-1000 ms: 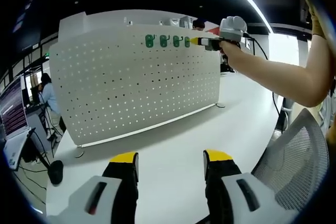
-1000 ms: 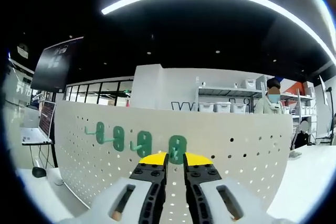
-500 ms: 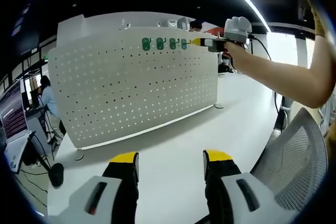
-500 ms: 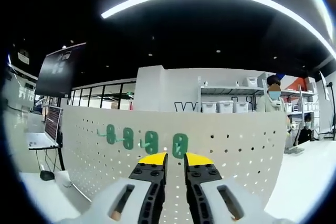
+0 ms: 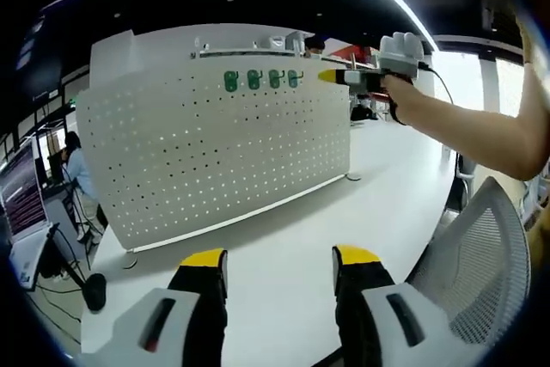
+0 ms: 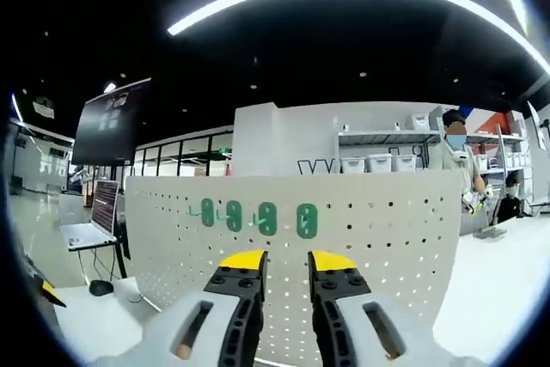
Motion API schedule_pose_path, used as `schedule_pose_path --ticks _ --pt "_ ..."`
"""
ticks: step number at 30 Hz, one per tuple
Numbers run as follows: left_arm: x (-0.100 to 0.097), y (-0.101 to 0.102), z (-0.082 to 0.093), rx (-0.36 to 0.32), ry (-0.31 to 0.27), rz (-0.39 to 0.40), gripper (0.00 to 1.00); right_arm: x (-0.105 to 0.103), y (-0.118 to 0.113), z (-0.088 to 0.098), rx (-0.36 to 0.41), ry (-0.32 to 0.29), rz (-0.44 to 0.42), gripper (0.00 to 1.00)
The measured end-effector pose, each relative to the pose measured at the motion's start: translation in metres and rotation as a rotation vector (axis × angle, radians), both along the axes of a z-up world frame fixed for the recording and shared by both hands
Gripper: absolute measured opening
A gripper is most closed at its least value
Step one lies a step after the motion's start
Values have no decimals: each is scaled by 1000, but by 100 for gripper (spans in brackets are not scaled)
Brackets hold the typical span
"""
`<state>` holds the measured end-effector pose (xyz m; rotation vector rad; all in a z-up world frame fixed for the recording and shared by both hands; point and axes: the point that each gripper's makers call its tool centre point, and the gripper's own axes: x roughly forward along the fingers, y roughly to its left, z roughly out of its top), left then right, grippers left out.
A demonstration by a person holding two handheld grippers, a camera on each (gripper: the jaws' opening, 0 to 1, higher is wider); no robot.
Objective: Insert the hook assembly into the mounting plate slot until the hook locks in place.
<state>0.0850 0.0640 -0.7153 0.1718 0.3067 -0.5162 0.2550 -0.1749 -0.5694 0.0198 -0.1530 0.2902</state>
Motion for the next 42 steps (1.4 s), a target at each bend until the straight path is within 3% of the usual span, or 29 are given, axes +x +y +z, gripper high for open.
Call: schedule_pose_path --ticks 8,16,21,33,42 --pt "-5 1 3 5 -5 7 50 -23 12 -11 61 84 90 24" --pt "-7 0 8 9 -15 4 49 -41 14 -17 46 105 105 26" --pt "-6 -1 10 10 -15 6 49 -52 16 -30 40 149 122 31" --pt "-1 -4 15 10 -22 9 48 -82 9 -32 39 163 142 36" --pt "7 4 19 8 -44 47 48 -106 4 -54 46 194 137 42"
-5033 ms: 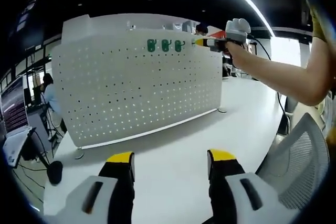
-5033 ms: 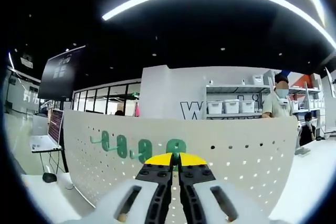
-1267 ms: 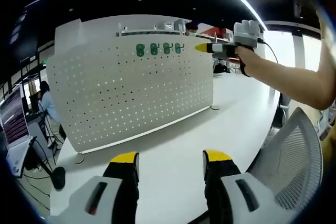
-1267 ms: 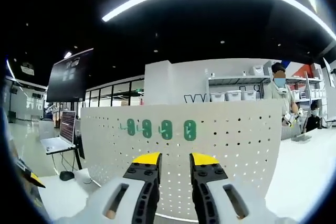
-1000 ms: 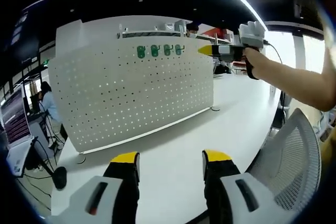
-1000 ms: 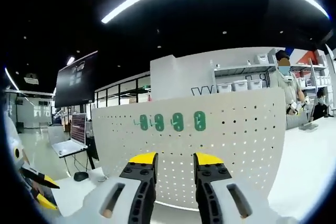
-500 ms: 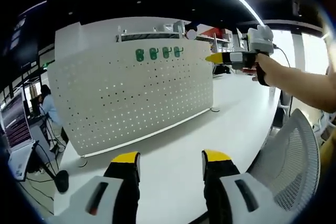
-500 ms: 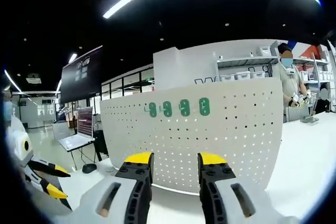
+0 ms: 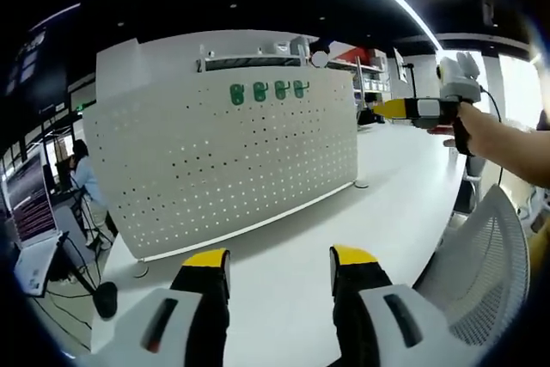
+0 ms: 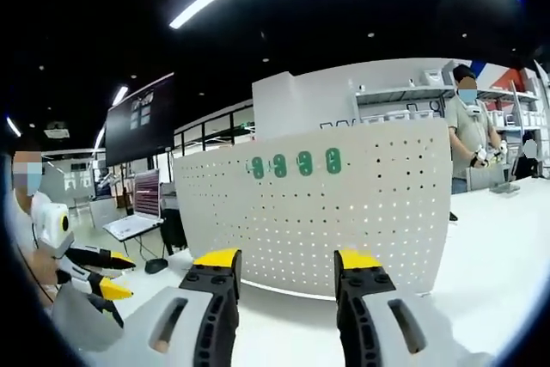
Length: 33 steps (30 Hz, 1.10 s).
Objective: Insert the hook assembly into the mounting plate slot until the hook locks in place.
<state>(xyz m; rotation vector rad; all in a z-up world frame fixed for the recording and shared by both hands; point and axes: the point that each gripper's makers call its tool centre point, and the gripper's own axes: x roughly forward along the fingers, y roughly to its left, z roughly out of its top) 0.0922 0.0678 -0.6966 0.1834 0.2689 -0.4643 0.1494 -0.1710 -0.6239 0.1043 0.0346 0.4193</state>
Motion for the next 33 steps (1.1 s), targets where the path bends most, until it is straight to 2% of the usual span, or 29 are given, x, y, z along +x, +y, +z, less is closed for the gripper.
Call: schedule_pose_path --ticks 5,8,13,16,19,21,24,27,30,33 --pt "2 4 -3 -1 -11 18 49 -12 -1 -9 17 -9 -4 50" --pt "3 7 -8 50 -17 21 49 -19 0 -15 17 -28 -11 57" --pt "4 9 -9 38 -28 25 49 -27 -6 -24 28 -15 -30 62" --pt "7 13 -6 30 -35 44 49 -32 -12 -24 25 -44 -60 67" --pt "9 19 -2 18 -60 66 49 -37 -15 -29 24 -41 -77 73" --pt "9 21 0 18 -70 72 49 -37 -17 -24 -13 -68 -91 74" --pt "9 23 4 17 -89 71 49 -39 -17 -14 -11 -112 -100 74" --pt "8 25 8 20 -115 71 49 -40 -18 -16 -15 -92 -117 75" --pt "8 25 5 23 -110 62 49 -40 -19 -16 -18 -94 -121 74" --pt "5 23 5 24 -121 39 49 -39 -20 -22 -22 -60 -124 74"
